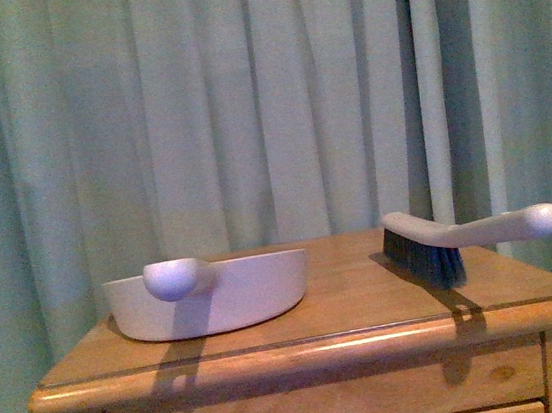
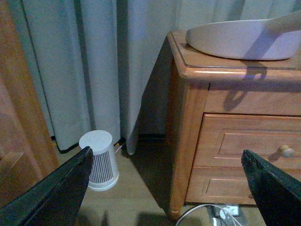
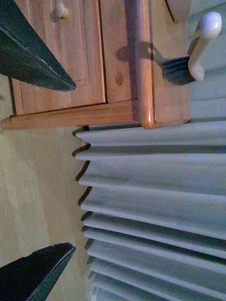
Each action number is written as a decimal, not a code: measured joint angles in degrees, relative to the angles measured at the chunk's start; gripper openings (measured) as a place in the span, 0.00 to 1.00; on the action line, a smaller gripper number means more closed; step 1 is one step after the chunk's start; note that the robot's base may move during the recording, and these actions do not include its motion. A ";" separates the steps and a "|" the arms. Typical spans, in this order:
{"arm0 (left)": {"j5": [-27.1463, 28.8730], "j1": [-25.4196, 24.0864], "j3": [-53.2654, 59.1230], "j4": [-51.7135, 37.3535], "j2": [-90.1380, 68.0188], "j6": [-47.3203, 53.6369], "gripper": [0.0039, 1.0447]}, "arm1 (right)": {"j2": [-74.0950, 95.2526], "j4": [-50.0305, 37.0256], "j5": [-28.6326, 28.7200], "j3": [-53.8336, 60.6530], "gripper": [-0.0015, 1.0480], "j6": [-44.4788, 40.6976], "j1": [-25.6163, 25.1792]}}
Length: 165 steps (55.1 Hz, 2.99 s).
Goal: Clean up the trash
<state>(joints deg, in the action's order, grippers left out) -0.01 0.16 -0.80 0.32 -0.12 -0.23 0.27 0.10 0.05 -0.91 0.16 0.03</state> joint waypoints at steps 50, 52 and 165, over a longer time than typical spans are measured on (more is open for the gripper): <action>-1.92 0.09 -12.96 -0.85 -26.67 -3.82 0.93 | -0.04 0.02 0.00 0.00 0.93 -0.02 0.00; -1.79 1.14 -17.99 0.09 -32.06 -1.79 0.93 | -0.04 0.00 0.00 0.00 0.93 -0.02 0.00; 22.93 29.77 -76.28 28.92 -99.91 -14.69 0.93 | -0.04 0.02 0.00 0.00 0.93 -0.02 0.00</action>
<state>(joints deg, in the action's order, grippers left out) 22.92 29.93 -77.08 29.23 -100.03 -14.92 0.23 0.12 0.05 -0.91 0.14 0.03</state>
